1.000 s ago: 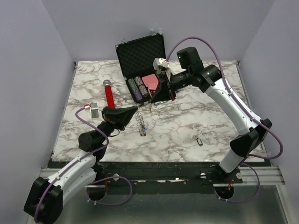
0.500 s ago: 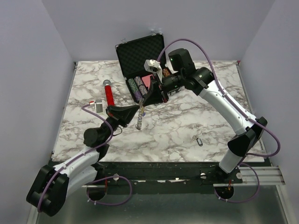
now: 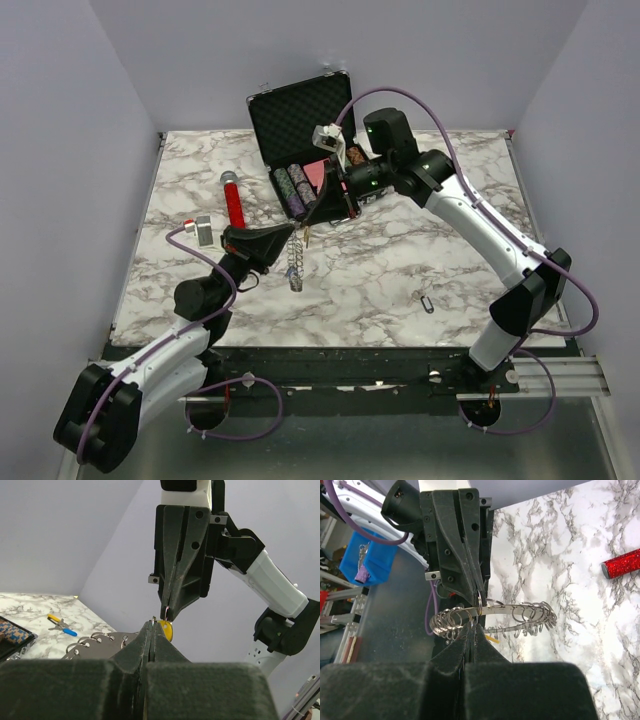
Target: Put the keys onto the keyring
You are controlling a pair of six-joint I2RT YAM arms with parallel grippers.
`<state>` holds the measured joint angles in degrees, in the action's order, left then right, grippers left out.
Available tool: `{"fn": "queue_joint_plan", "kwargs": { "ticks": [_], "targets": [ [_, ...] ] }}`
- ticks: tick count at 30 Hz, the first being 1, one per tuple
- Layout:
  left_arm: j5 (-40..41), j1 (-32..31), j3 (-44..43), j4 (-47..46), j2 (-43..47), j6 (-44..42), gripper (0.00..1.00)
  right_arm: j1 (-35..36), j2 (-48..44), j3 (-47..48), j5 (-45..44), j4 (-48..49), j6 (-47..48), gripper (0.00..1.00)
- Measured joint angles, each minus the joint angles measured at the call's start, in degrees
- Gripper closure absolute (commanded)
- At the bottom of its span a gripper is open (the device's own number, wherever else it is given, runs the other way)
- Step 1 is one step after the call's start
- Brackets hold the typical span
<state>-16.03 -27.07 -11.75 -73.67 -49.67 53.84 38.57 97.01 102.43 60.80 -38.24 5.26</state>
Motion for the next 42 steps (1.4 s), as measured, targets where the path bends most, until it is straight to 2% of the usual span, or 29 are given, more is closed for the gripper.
{"fn": "queue_joint_plan", "kwargs": {
  "ticks": [15,42],
  "targets": [
    [0.9,0.0,0.0,0.0,0.5,0.3,1.00,-0.1,-0.2,-1.5,0.0,5.7,-8.2,1.00],
    [1.0,0.0,0.0,0.0,0.3,0.9,1.00,0.3,-0.2,-2.8,-1.0,7.3,-9.8,1.00]
  ]
}}
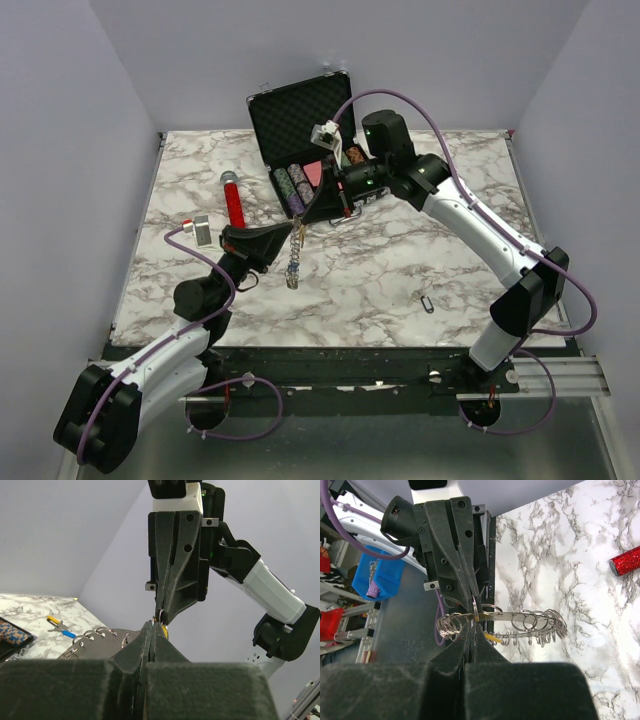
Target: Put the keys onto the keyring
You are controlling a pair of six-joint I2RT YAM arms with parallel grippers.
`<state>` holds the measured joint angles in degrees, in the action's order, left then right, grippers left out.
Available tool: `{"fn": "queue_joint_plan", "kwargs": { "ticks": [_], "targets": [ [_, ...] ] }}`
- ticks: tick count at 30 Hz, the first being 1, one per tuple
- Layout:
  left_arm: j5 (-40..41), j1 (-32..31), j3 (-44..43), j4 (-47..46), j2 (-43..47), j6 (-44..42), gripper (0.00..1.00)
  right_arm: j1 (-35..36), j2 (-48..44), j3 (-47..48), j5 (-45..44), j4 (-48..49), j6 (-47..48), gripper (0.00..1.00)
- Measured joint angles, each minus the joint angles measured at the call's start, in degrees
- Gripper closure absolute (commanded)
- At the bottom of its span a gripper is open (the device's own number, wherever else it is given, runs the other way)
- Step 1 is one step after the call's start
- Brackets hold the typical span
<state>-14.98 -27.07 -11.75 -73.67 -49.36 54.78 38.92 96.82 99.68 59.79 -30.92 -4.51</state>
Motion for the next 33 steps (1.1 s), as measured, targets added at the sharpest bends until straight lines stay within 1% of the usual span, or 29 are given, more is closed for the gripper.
{"fn": "queue_joint_plan", "kwargs": {
  "ticks": [33],
  "targets": [
    [0.0,0.0,0.0,0.0,0.0,0.6,1.00,0.5,0.0,-0.4,-1.7,0.0,-0.1,1.00]
  ]
}}
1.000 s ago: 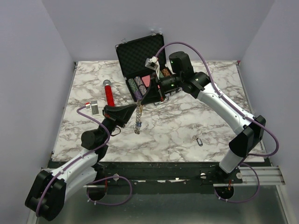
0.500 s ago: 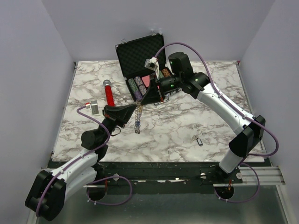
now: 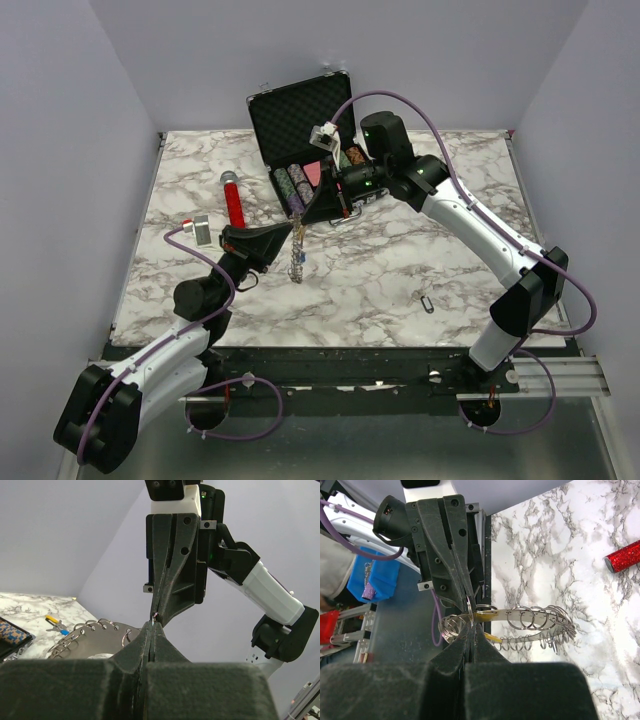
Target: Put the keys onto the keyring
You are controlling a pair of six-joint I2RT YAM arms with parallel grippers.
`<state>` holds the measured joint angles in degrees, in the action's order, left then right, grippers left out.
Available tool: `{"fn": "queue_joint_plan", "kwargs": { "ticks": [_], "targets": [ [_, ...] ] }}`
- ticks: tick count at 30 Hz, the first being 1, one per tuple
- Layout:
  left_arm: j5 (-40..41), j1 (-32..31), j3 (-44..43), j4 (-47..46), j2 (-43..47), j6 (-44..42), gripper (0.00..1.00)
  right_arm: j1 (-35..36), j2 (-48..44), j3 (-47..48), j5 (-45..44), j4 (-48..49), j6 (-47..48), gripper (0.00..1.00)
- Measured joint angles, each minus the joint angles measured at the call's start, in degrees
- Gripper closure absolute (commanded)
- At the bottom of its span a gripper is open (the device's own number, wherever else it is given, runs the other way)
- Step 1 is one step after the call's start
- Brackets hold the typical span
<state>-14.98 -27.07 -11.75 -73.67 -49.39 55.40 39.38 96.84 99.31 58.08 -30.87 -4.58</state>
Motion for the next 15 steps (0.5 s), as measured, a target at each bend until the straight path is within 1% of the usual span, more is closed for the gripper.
{"fn": "queue_joint_plan", "kwargs": {
  "ticks": [15],
  "targets": [
    [0.0,0.0,0.0,0.0,0.0,0.2,1.00,0.0,0.0,0.0,0.1,0.6,-0.7,0.99]
  ]
}}
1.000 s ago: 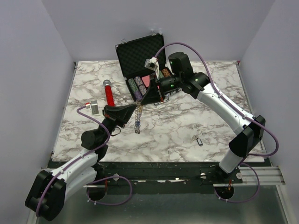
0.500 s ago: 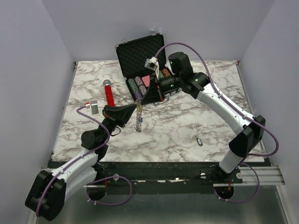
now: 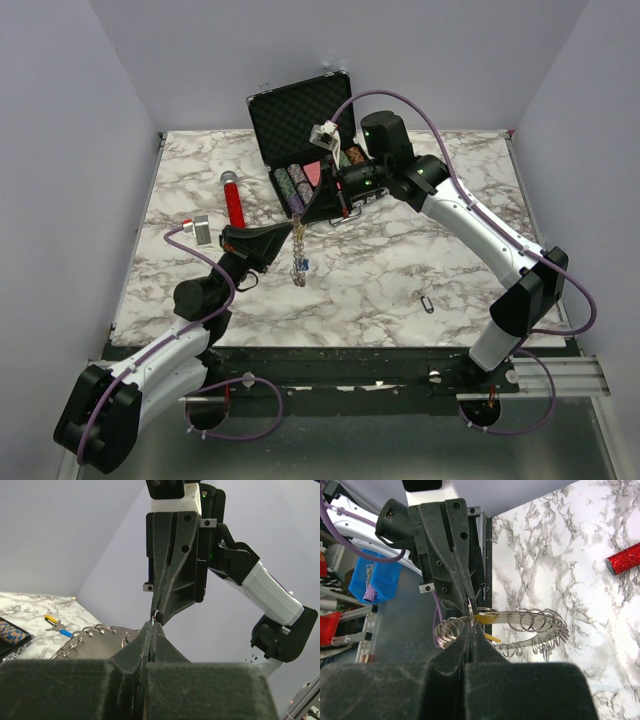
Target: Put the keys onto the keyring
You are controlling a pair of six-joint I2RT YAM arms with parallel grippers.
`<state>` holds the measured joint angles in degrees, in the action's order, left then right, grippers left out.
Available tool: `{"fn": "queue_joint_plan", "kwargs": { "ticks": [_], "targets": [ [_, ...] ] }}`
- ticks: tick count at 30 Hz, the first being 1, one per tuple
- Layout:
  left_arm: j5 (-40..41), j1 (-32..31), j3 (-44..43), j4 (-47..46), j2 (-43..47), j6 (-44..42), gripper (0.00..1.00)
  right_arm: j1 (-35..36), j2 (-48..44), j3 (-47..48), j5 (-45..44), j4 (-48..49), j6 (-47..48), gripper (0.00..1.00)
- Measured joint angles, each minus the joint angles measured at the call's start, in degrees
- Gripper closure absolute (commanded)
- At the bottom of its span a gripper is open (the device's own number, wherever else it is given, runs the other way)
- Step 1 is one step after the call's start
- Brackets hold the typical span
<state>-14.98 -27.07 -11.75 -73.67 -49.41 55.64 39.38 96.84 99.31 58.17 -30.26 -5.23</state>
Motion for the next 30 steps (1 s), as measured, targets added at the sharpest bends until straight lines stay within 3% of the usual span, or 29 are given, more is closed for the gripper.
{"fn": "queue_joint_plan", "kwargs": {
  "ticks": [30],
  "targets": [
    [-0.1,0.0,0.0,-0.4,-0.9,1.3,1.00,0.5,0.0,-1.1,0.9,1.9,-1.0,0.99]
  ]
}}
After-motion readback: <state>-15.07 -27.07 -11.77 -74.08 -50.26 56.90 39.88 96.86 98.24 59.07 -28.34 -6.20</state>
